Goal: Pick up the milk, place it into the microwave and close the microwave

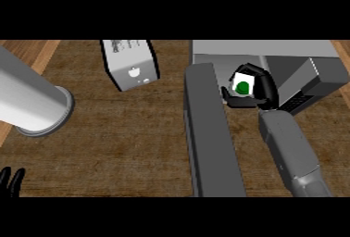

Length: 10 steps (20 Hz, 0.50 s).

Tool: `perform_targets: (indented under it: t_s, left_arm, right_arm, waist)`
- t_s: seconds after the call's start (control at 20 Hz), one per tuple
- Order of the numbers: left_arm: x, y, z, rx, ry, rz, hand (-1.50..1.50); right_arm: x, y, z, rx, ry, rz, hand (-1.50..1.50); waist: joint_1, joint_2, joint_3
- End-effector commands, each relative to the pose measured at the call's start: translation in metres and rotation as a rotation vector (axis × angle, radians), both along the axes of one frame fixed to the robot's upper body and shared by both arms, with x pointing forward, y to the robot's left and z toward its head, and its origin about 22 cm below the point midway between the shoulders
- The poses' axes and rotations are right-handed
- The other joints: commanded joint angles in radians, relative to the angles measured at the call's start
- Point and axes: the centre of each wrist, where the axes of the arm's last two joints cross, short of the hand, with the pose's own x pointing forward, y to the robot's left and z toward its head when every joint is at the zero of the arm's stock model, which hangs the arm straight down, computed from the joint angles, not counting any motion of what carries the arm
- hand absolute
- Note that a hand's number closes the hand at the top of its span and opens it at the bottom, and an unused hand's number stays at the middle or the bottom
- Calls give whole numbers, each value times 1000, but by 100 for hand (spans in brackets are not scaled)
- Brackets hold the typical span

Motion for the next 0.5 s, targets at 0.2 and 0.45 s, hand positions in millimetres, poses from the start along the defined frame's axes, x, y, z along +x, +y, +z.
perform_targets:
  t_s: [0.2,0.45]
  left_arm:
    - [10,14,4,11,-8,-33,-150]
    - [4,14,1,-5,-38,-55,-150]
  right_arm:
    - [44,20,37,-38,9,-11,150]
    - [46,26,33,-81,-37,-65,150]
  waist:
    - [24,9,1]
    - [57,19,1]
